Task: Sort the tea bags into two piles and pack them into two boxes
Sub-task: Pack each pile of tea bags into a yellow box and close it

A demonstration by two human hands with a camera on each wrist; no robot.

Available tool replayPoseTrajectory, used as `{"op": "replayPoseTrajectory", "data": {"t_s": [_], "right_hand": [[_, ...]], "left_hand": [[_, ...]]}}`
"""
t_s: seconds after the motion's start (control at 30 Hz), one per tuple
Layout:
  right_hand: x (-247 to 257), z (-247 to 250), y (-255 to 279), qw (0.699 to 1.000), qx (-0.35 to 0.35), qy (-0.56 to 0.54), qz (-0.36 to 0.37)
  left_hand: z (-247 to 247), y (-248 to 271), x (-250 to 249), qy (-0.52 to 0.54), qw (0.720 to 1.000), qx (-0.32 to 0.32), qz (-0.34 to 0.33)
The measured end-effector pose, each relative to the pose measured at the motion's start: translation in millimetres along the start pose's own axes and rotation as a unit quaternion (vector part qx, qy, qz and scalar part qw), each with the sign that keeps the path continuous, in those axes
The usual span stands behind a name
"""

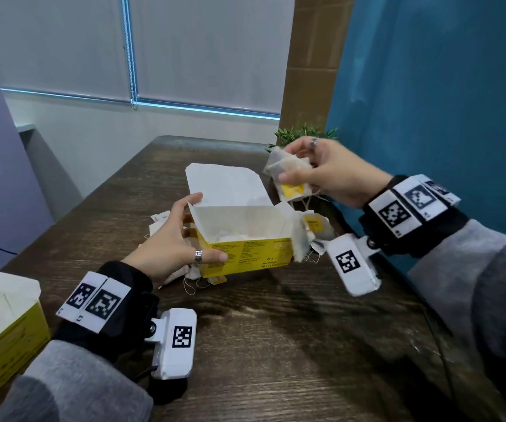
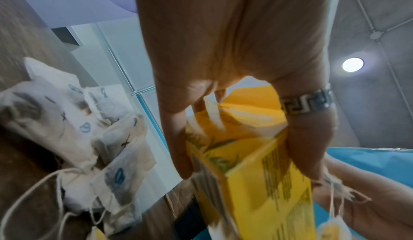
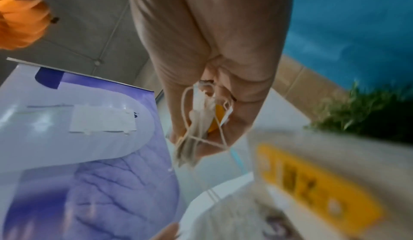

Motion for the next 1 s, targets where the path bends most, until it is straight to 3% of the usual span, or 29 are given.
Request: {"op": "replayPoseTrajectory", "data": {"t_s": [0.1, 0.3, 0.47, 0.63, 0.7, 0.77, 0.83, 0.93, 1.0], "right_hand": [[-12, -34, -6, 0.994, 0.055, -0.079, -0.048], [-3, -47, -29, 0.991, 0.015, -0.128, -0.034], [-10, -42, -35, 0.997, -0.011, -0.065, -0.038], [-41, -51, -19, 0.985, 0.074, 0.087, -0.131], [-42, -53, -17, 0.960, 0.094, 0.242, -0.104], [-38, -52, -18, 0.907, 0.093, 0.409, -0.039], [-26, -50, -16, 0.881, 0.048, 0.469, 0.029], [3, -52, 0, 0.910, -0.035, 0.379, 0.166], [4, -58, 14, 0.952, 0.017, 0.262, 0.155]], "left_hand": [[-4, 1, -2, 0.014, 1.000, 0.015, -0.011], [-10, 3, 0, -0.023, 0.997, 0.068, -0.007], [-8, 1, 2, -0.029, 0.998, 0.061, -0.002], [-7, 1, -2, -0.020, 0.999, 0.044, -0.016], [-8, 2, -3, -0.004, 0.999, 0.033, -0.019], [-7, 2, -4, 0.013, 1.000, 0.015, -0.019], [-4, 1, -2, 0.026, 1.000, -0.002, -0.016], [6, -1, 2, 0.032, 0.999, -0.037, -0.005], [13, -2, 4, 0.022, 0.998, -0.065, -0.003]]}}
Point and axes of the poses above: each hand's wrist, its own y-axis away from the middle knuckle, its own z-axis out of the back of the hand, x = y × z, the point moved 6 cm from there along -y, towards the middle knuckle, and after that the axes turned 15 degrees about -y, right-handed, at the moved point
